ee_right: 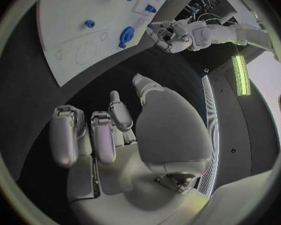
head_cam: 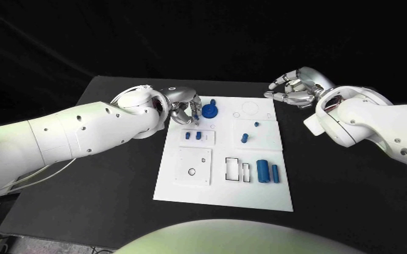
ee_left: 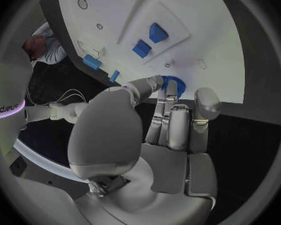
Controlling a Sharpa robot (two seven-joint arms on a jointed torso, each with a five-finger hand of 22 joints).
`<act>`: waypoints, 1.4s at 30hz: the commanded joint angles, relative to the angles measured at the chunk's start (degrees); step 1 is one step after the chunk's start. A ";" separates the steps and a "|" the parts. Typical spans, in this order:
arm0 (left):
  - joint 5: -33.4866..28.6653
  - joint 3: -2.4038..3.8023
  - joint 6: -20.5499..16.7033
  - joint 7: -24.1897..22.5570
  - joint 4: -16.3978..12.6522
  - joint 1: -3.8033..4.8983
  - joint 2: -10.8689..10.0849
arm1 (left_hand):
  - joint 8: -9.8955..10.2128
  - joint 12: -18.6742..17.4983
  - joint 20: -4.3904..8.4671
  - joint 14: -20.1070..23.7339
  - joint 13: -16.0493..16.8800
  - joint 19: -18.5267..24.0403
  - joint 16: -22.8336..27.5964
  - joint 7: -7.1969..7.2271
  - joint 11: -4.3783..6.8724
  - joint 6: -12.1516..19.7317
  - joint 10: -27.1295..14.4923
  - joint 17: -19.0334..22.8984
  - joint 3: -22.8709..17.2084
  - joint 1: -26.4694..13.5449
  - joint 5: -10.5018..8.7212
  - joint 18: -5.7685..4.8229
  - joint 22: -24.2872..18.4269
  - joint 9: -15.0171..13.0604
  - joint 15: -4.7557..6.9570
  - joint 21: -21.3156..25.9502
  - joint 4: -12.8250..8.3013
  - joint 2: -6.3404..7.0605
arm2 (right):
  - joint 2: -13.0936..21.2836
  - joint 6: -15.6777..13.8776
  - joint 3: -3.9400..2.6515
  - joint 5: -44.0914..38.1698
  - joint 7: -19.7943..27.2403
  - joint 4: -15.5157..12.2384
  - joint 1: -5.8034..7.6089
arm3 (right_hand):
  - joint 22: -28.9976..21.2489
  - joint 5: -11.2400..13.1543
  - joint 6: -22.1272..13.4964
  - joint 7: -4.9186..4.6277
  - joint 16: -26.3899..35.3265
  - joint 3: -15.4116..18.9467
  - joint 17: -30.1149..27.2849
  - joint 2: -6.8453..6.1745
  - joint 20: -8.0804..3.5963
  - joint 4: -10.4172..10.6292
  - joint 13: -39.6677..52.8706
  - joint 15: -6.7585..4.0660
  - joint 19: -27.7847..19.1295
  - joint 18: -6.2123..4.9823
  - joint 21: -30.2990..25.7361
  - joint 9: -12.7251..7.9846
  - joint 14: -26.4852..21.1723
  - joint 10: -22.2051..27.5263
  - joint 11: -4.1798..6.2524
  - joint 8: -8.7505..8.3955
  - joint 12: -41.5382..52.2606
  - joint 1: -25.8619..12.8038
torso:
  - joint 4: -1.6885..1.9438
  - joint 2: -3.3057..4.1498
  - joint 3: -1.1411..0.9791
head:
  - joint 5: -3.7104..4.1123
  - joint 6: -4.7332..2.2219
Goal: Assemble the parts on the task board
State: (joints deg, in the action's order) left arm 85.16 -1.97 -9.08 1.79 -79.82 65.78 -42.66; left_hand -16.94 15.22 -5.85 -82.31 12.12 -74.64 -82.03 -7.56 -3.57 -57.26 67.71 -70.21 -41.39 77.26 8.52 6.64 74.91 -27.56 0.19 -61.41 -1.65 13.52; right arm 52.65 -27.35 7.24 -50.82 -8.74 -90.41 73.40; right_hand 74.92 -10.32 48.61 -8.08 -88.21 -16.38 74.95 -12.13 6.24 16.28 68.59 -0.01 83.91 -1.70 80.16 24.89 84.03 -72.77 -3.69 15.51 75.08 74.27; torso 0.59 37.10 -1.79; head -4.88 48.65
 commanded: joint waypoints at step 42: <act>-0.93 -0.14 5.45 0.64 3.22 -0.59 2.70 | 0.31 -0.64 -0.10 -0.05 0.15 0.09 -0.03 0.20 0.08 -0.60 0.70 0.23 0.69 -0.65 -0.80 -0.85 7.43 -0.16 0.01 -0.08 0.25 -0.15 | -0.27 0.20 0.00 -0.79 0.30 0.03 -0.29 | 10.38 -0.22 -0.12 0.00 0.36 -0.36 10.18 0.24 -0.50 -0.09 -0.03 -0.46 0.33 -0.89 -0.53 0.28 4.67 0.04 0.16 0.33 -0.33 -0.50 | -0.17 0.09 -0.03 | -0.28 0.40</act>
State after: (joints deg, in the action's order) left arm 84.46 -2.10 -4.70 2.50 -76.49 65.24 -40.18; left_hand -16.82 14.81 -5.85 -82.31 12.34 -74.63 -82.03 -7.35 -3.59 -57.44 68.10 -70.03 -41.01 77.03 7.98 6.64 74.90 -27.67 0.18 -61.41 -1.27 13.29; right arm 52.42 -27.35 7.24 -50.93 -8.75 -90.36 73.16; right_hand 74.94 -10.32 48.61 -8.08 -88.22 -16.38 74.92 -12.14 6.24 16.28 68.57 -0.01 83.91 -1.70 79.76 25.12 84.03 -72.77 -3.69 15.51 75.09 74.27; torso 0.45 37.19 -1.82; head -5.21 49.00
